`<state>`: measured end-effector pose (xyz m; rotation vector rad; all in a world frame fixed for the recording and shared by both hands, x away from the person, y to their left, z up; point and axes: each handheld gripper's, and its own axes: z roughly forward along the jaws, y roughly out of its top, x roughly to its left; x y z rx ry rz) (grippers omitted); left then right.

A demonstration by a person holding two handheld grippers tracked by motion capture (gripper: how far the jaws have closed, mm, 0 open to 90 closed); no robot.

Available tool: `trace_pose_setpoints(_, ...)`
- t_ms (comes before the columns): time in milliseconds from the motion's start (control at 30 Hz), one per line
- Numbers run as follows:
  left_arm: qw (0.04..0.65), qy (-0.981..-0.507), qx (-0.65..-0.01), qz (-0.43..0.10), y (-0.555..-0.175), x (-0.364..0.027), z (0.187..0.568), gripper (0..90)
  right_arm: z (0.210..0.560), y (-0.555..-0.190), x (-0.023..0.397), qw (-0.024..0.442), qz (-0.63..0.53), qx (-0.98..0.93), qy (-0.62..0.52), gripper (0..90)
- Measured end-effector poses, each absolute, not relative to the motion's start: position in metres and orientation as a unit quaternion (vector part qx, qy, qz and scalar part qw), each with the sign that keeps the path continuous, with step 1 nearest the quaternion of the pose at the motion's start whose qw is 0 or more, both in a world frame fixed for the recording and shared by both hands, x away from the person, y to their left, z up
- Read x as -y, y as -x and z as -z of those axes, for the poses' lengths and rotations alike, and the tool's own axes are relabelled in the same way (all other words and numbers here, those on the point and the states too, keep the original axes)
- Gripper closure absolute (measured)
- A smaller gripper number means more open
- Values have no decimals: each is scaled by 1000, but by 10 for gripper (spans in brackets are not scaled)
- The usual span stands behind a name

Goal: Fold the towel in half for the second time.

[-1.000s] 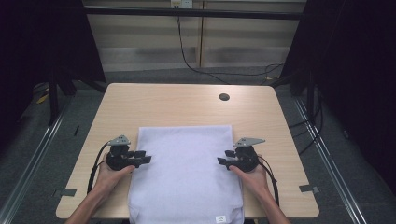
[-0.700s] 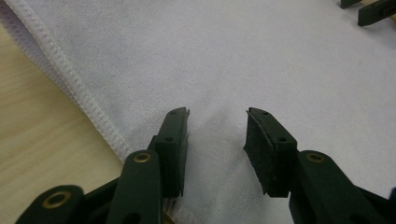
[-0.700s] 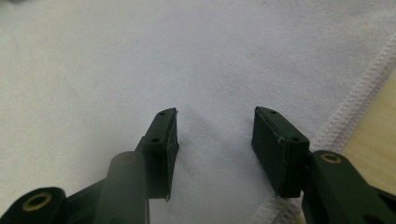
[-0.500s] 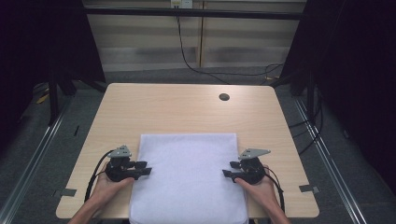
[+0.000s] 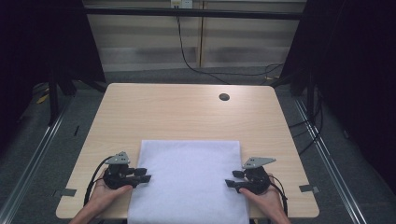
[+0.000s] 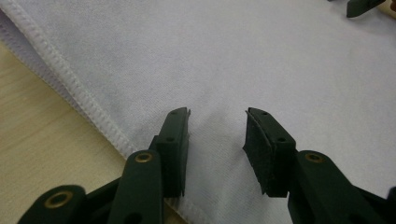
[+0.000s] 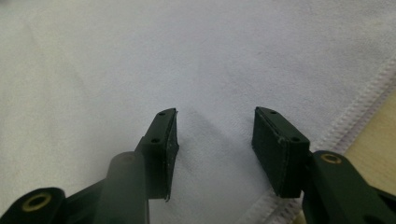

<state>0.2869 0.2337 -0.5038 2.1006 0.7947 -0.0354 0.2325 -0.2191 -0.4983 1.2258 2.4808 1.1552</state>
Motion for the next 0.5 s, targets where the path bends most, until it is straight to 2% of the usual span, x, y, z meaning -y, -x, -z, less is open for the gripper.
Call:
trace_pose_setpoints(333,419,-856,-303,19,-261,-234,497,543,495,-212,218,58,-380,-834,-396,486)
trace_pose_setpoints(500,448,-839,-308,-6,-275,-242,481,514,484,-219,225,81,-399,-819,-405,466)
